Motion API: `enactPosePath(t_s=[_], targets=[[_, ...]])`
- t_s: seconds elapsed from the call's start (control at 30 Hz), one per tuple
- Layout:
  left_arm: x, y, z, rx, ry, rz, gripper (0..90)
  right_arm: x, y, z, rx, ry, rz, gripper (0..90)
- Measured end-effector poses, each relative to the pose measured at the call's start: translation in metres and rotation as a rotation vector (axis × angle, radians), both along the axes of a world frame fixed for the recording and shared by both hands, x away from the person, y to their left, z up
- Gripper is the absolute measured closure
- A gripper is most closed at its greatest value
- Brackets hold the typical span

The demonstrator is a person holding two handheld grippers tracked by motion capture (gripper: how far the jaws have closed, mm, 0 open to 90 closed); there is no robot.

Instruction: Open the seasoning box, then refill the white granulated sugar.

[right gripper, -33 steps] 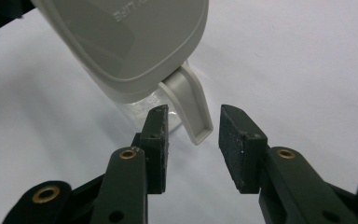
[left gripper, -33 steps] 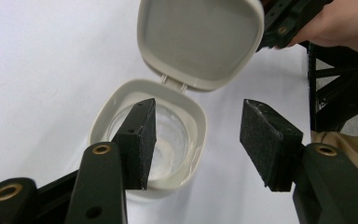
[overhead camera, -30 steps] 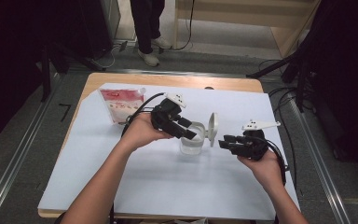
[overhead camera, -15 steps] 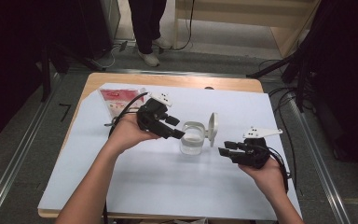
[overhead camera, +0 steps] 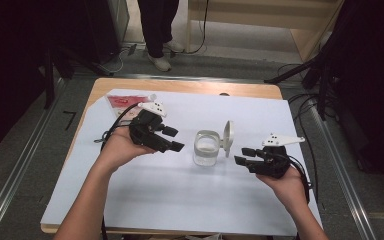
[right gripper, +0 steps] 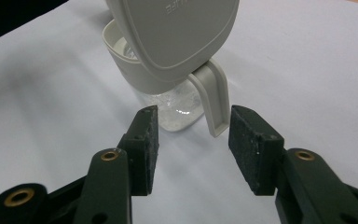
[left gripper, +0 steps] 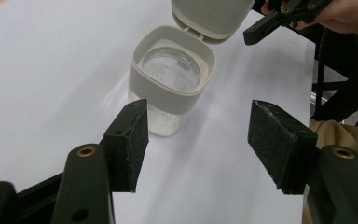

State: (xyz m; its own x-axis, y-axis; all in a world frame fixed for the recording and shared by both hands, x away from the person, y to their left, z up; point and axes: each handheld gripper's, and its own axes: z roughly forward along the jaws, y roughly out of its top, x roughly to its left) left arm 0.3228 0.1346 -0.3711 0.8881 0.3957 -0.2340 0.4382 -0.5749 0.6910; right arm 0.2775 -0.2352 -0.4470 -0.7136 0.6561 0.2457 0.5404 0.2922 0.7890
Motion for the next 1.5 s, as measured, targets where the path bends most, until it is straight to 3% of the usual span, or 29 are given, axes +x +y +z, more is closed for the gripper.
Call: enactPosePath(t_s=[0.3,0.5,0.6,0.67,0.87,1.03,1.5], targets=[[-0.005,0.028,0.002,-0.019,-0.007,0.051,40.0,0.005,-0.003,0.004,-0.002,-0.033,0.005,51.4],[-0.004,0.044,0.001,-0.017,-0.005,0.081,40.4,0.008,-0.005,0.003,-0.001,-0.016,-0.006,50.9],[-0.003,0.051,-0.002,-0.034,-0.009,0.071,40.3,0.009,-0.003,0.000,-0.012,-0.009,0.003,51.2],[-0.002,0.056,-0.004,-0.020,-0.007,0.068,40.4,0.009,-0.001,0.000,-0.019,-0.007,0.004,51.3],[0.002,0.069,-0.011,0.007,0.005,0.125,40.8,0.011,0.000,-0.001,-0.019,-0.002,0.002,51.4],[0.005,0.079,-0.015,-0.002,0.020,0.148,41.0,0.013,-0.001,-0.003,-0.022,0.002,-0.002,51.3],[0.006,0.105,-0.014,-0.010,0.005,0.235,41.1,0.013,0.003,-0.006,-0.053,-0.002,0.007,49.4]])
